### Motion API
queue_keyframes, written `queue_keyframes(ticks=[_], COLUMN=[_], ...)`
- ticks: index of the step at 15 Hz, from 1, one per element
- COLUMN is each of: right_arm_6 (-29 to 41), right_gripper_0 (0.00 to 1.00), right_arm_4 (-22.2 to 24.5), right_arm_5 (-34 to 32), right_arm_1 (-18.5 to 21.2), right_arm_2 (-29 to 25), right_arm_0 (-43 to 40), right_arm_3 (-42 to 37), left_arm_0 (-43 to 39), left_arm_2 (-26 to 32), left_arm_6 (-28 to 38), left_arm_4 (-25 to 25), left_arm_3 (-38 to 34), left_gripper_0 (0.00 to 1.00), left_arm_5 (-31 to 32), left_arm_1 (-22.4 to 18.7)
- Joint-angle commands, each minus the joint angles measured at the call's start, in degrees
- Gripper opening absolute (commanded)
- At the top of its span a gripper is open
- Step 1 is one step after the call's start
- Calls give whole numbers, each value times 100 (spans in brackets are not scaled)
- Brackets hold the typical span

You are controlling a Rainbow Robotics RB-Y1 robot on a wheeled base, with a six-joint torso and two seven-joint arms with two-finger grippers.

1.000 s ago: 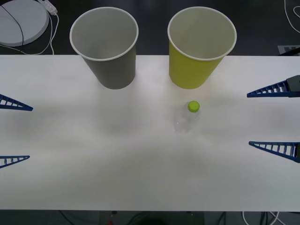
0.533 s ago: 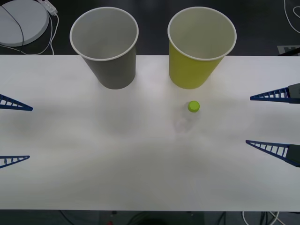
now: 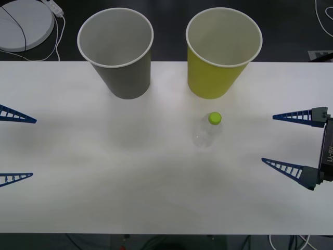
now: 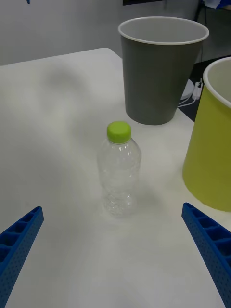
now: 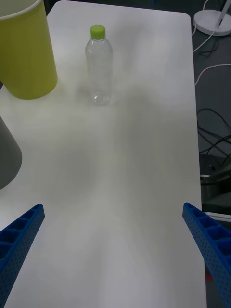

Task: Put the can into the green bin and the plastic bottle into the gray bin

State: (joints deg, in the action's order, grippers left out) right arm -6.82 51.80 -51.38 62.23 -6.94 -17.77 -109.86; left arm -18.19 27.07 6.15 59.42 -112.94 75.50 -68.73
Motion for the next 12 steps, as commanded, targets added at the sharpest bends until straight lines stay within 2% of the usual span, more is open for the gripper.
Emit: queue_keyframes(ticks=[1,12], right_arm_6=[-82,-232], right_gripper_0=[100,100], right_arm_4=[-92,708], right_arm_5=[365,523], right_arm_1=[-36,-950], right_arm_2=[360,448], right_arm_0=[19,107], right_arm_3=[0,0], left_arm_0=[0,0], left_arm_2=[0,0], left_arm_6=[0,0], left_arm_4=[-1,-1], left_arm_3=[0,0], left_gripper_0=[100,100], left_arm_5=[0,0], left_arm_1=[0,0])
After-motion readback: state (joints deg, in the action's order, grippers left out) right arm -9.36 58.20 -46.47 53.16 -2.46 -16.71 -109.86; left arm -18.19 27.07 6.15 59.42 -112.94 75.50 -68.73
